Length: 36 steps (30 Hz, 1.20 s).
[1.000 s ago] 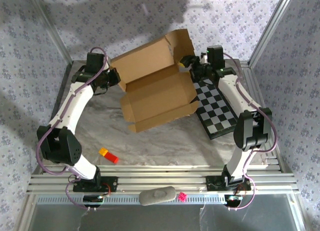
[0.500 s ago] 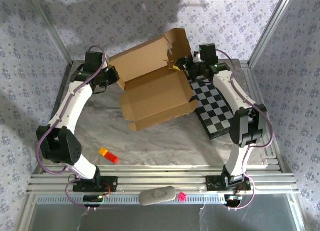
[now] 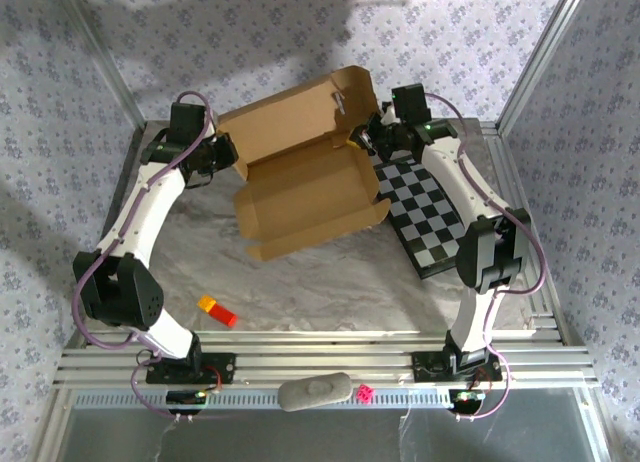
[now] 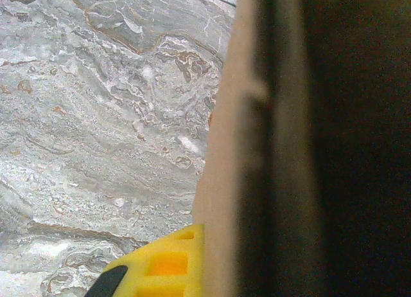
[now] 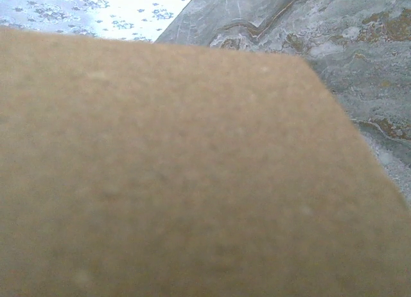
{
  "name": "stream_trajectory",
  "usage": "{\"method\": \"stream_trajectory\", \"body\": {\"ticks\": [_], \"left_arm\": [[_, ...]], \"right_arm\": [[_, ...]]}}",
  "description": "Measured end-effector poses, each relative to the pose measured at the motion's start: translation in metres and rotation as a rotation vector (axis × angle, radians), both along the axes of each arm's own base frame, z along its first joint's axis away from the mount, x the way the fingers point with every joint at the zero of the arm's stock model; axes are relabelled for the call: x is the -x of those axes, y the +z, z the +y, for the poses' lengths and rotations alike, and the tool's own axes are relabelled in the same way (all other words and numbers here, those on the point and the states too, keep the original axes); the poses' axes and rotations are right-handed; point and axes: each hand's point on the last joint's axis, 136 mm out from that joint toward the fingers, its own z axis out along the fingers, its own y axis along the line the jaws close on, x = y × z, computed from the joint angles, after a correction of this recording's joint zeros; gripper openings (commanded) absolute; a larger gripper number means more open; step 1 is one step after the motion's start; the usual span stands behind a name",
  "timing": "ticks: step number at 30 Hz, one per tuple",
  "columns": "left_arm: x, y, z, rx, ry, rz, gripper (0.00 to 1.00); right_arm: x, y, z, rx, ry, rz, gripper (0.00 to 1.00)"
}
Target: Fold the paper box
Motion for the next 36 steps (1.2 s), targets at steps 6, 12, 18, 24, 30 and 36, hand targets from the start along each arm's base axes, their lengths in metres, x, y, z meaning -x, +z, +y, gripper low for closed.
{"method": "stream_trajectory", "body": {"ticks": [6, 12, 18, 24, 30, 36], "left_arm": [[0.001, 0.002, -0.002, 0.005, -0.008, 0.002, 0.0], [0.0, 0.012, -0.003, 0.007, -0.013, -0.015, 0.0], [0.004, 0.014, -0.003, -0.008, -0.028, -0.007, 0.0], [0.007, 0.019, -0.006, -0.022, -0.048, -0.005, 0.0], [0.009, 0.023, -0.008, -0.03, -0.063, -0.009, 0.0], [0.01, 0.022, -0.008, -0.033, -0.065, -0.005, 0.0]], "right_arm": [[0.003, 0.005, -0.012, 0.074, -0.006, -0.026, 0.51], [0.015, 0.043, -0.053, 0.207, -0.007, -0.184, 0.53], [0.034, 0.124, -0.086, 0.394, 0.019, -0.56, 0.58], [0.021, 0.139, -0.07, 0.551, 0.156, -0.814, 0.68], [-0.012, 0.108, -0.055, 0.734, 0.255, -0.867, 0.68], [-0.029, 0.108, -0.068, 0.849, 0.231, -0.885, 0.68]]}}
